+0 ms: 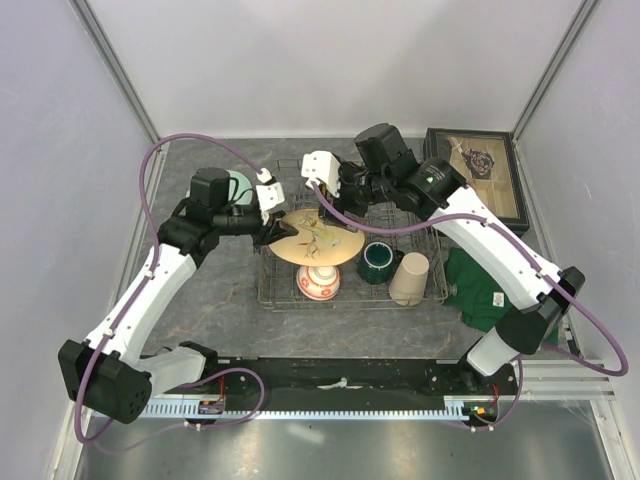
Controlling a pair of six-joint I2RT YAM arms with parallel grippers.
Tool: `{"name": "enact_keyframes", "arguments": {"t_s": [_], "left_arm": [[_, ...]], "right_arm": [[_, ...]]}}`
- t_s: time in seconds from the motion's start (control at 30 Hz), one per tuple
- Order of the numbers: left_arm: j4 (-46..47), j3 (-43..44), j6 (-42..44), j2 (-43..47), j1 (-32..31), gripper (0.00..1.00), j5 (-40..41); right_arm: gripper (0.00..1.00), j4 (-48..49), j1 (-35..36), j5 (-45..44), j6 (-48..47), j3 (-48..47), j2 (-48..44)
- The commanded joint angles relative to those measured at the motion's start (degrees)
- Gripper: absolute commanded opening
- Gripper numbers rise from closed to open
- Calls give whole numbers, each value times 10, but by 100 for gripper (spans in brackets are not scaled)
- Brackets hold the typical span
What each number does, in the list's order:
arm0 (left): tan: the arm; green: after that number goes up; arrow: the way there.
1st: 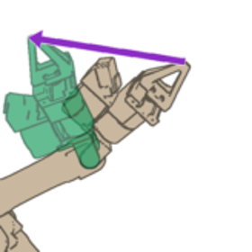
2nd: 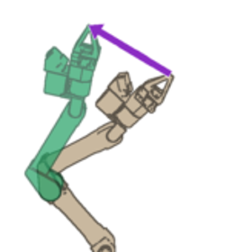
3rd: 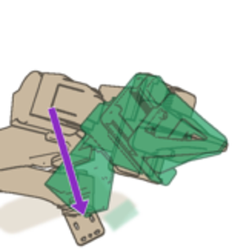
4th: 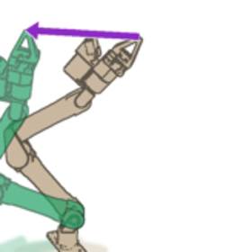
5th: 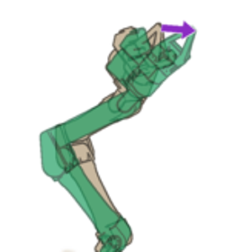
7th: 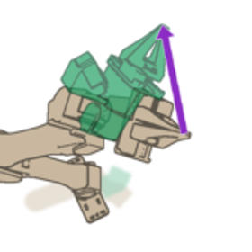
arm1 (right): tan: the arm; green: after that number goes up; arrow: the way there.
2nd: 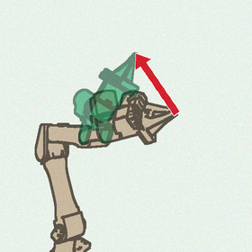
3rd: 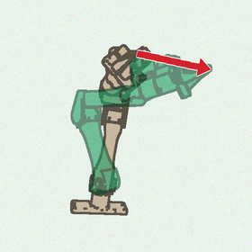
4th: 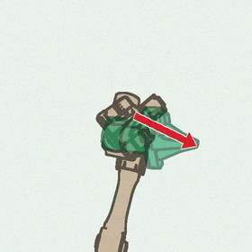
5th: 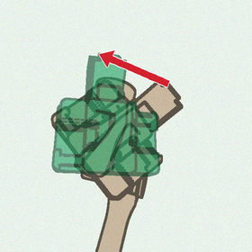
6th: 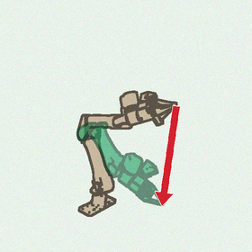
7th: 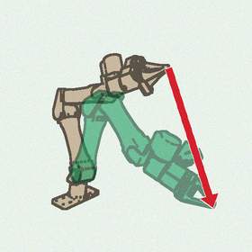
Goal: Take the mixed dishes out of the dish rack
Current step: Place the plate at the center of the board.
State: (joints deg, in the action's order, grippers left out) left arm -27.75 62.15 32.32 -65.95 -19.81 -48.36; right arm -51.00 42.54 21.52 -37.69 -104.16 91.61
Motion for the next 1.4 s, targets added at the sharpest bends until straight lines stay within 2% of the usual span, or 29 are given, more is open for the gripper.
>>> {"name": "enact_keyframes", "arguments": {"t_s": [0.0, 0.17, 0.37, 0.67, 0.87, 1.13, 1.37], "left_arm": [[57, 3, -30, 17, -2, 2, 27], [89, -1, -73, 12, 12, 2, 62], [144, -2, -155, 12, 68, 2, 71], [247, -1, -337, 2, 204, 2, 56], [294, 11, -422, -18, 287, 2, 69], [376, 11, -522, -62, 345, 1, 109], [404, 11, -596, -125, 379, 2, 159]], "right_arm": [[83, 34, -3, -8, 4, -3, -36], [87, 35, -3, -8, 5, 9, -53], [88, 43, -2, -18, 3, 33, -70], [89, 58, -3, -24, 1, 70, -87], [89, 65, -2, -27, 1, 95, -92], [89, 71, -3, -34, 3, 110, -97], [89, 74, -3, -45, 3, 127, -101]]}}
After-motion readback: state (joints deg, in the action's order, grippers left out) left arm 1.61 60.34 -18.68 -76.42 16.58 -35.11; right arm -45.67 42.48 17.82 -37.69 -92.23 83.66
